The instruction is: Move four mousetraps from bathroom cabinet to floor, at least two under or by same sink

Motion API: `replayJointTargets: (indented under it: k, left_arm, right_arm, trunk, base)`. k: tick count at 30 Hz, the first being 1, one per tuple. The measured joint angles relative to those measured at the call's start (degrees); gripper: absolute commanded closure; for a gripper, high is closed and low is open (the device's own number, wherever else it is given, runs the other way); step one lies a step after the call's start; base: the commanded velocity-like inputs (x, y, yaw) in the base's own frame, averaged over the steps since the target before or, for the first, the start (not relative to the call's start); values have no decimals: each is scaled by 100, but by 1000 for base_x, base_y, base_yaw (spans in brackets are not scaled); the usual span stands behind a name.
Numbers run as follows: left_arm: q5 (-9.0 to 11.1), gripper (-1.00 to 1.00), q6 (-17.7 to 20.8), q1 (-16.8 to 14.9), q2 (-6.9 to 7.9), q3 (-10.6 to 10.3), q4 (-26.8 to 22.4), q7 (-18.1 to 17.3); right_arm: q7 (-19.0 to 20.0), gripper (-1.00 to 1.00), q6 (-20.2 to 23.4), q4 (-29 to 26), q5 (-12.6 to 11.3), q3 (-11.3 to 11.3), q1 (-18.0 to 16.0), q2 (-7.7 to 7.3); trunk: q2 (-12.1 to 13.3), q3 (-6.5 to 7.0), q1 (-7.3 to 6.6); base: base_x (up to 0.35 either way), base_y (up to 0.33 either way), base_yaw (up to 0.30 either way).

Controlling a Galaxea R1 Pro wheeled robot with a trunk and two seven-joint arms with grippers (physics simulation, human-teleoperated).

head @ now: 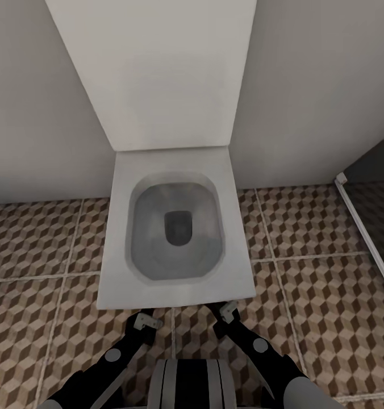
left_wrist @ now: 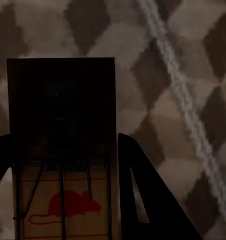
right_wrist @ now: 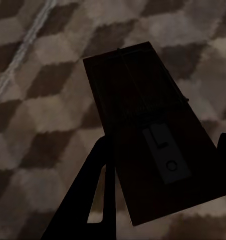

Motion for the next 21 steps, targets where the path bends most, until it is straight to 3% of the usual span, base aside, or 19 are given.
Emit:
replayJointTargets:
  k: [9, 10, 21]
  left_arm:
    - [0, 100, 0, 0, 0, 1, 0, 3]
    - [0, 100, 0, 0, -1, 2, 0, 3]
    - [0, 100, 0, 0, -8, 5, 0, 3]
  right_arm:
    - [0, 100, 7, 8, 66, 0, 0, 0]
    - [0, -100, 7, 8, 67, 0, 0, 0]
    - [-10, -100, 14, 9, 54, 4, 0, 8]
  trunk:
    - [0, 0, 0]
    - [0, 0, 0]
    - [0, 0, 0]
  base:
    - [5, 0, 0]
    - [0, 0, 0]
    - [0, 0, 0]
